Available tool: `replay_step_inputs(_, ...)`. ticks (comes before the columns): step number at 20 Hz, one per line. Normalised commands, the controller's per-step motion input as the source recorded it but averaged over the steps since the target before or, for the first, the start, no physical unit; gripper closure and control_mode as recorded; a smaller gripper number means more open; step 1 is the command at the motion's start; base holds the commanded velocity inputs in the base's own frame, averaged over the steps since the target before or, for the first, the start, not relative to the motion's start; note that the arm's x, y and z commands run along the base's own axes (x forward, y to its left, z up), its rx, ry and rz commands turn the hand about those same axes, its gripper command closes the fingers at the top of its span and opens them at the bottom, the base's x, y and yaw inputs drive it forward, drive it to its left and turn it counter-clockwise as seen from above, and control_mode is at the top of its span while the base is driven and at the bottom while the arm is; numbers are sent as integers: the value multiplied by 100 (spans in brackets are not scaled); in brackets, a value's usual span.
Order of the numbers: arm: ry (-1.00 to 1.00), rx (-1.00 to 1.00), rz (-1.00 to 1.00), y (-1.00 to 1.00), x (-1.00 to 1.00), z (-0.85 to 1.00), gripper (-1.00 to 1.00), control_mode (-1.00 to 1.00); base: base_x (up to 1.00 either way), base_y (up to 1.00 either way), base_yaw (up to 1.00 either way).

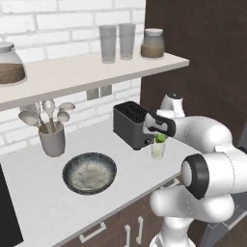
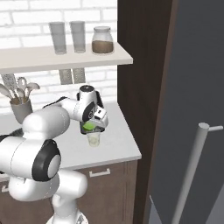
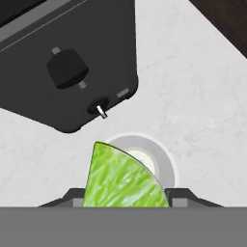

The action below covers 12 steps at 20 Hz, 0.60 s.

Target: Grab a lemon wedge from the fridge and one ice cube from the ice bowl, and put them in the glass of lemonade.

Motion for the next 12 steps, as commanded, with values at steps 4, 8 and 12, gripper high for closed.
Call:
replay_step_inputs(4,0,0,0,0,11,-3,100,-100,0,0,0)
replay_step_inputs(8,0,0,0,-1,7,0,100,-100,0,0,0)
replay_step_inputs(12,0,0,0,0,0,0,-100,-100,0,0,0)
